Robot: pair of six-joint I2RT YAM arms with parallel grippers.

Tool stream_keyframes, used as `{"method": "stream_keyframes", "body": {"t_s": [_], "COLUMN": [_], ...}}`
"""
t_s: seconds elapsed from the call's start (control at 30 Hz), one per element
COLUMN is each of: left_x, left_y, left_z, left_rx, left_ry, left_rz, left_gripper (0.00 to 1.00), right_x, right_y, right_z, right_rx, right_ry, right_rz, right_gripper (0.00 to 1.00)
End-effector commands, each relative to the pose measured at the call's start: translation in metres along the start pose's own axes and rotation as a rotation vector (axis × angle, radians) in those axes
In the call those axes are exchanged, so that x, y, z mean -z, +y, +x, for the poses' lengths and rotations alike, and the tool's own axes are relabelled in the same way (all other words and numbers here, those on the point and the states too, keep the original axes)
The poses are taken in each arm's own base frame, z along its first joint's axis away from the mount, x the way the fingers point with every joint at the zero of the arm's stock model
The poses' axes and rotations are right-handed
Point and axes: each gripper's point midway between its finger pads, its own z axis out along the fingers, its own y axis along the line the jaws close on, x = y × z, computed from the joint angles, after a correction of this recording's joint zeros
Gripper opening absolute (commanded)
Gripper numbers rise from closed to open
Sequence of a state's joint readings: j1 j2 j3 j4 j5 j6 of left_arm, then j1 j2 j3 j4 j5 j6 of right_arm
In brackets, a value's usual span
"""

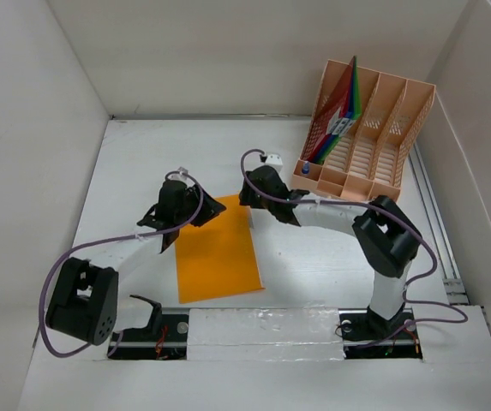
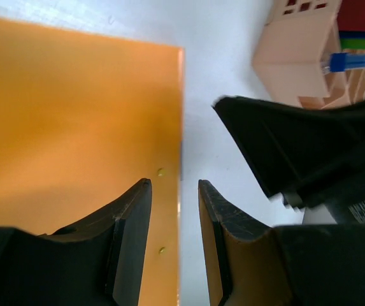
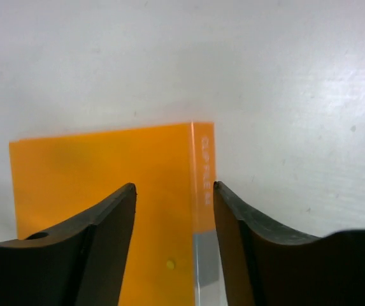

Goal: Organize the desk

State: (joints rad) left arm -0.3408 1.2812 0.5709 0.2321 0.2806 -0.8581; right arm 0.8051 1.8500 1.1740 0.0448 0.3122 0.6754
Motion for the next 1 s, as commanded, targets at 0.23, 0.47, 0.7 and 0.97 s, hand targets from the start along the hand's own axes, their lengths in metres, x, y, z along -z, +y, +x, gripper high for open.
{"method": "stream_keyframes", "body": {"t_s": [0.23,0.47,0.7,0.97], "left_x": [0.036,0.023,0.013,0.0], "left_y": [-0.068,-0.047,-0.027,-0.027], "left_z": [-0.035,-0.012,0.011,0.036], "left_rx": [-0.122,-0.084,-0.096,-0.156], "left_ry": [-0.166,-0.087,-0.036,0.062], "left_rz": [0.184,0.167,0.112,0.081], "left_gripper": [0.32,0.32,0.32,0.32], "right_x": [-0.045,-0.049,-0.039,-0.011], "right_y": [-0.028,-0.033,-0.083,-0.127], "right_z": [0.017,0.019,0.041,0.028], "right_rx": [0.155,0.224,0.104,-0.05], "right_ry": [0.165,0.222,0.303,0.22], "right_rz": [0.154,0.171,0.196,0.217], "right_gripper": [0.59,0.53,0.11,0.0]}}
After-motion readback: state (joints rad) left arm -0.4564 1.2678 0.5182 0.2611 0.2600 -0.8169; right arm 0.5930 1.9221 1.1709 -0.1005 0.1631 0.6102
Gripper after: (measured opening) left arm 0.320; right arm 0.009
